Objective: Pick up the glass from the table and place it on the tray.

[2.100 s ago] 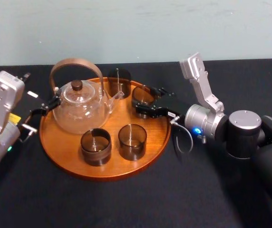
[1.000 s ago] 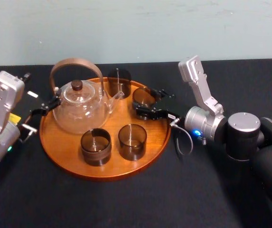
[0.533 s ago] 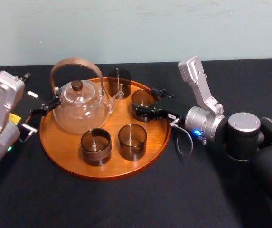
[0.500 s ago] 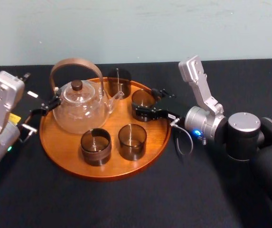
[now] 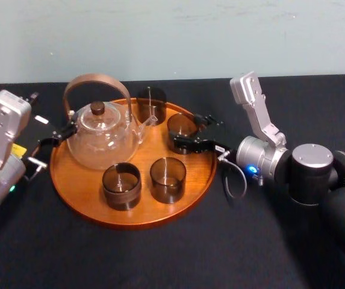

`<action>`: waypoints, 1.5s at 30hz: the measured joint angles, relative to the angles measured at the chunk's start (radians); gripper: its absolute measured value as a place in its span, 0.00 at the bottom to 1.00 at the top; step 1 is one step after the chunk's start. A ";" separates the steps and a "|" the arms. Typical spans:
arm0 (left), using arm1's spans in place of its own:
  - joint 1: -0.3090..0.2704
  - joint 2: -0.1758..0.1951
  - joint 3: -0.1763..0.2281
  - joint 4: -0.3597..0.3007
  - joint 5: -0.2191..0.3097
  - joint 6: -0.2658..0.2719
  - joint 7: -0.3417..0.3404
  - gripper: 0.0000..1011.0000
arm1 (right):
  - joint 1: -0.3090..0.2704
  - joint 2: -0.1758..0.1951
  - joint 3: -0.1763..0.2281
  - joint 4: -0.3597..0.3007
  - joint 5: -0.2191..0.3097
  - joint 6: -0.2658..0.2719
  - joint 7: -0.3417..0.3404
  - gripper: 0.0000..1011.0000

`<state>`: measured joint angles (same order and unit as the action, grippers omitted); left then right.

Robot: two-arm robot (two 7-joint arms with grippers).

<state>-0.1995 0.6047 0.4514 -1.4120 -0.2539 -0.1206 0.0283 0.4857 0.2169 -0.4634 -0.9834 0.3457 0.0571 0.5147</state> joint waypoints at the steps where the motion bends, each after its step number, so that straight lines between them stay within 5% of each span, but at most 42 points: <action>1: 0.000 0.000 0.000 0.000 0.000 0.000 0.000 1.00 | -0.003 0.002 0.001 -0.003 0.002 0.003 0.001 0.99; 26: 0.000 0.000 0.000 0.000 0.000 0.000 0.000 1.00 | -0.153 0.127 0.023 -0.222 0.046 0.024 0.001 0.99; 45: 0.000 0.000 0.000 0.000 0.000 0.000 0.000 1.00 | -0.268 0.233 0.150 -0.373 0.089 -0.007 -0.087 0.99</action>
<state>-0.1995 0.6047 0.4514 -1.4120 -0.2539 -0.1206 0.0283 0.2177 0.4498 -0.3138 -1.3569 0.4348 0.0500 0.4281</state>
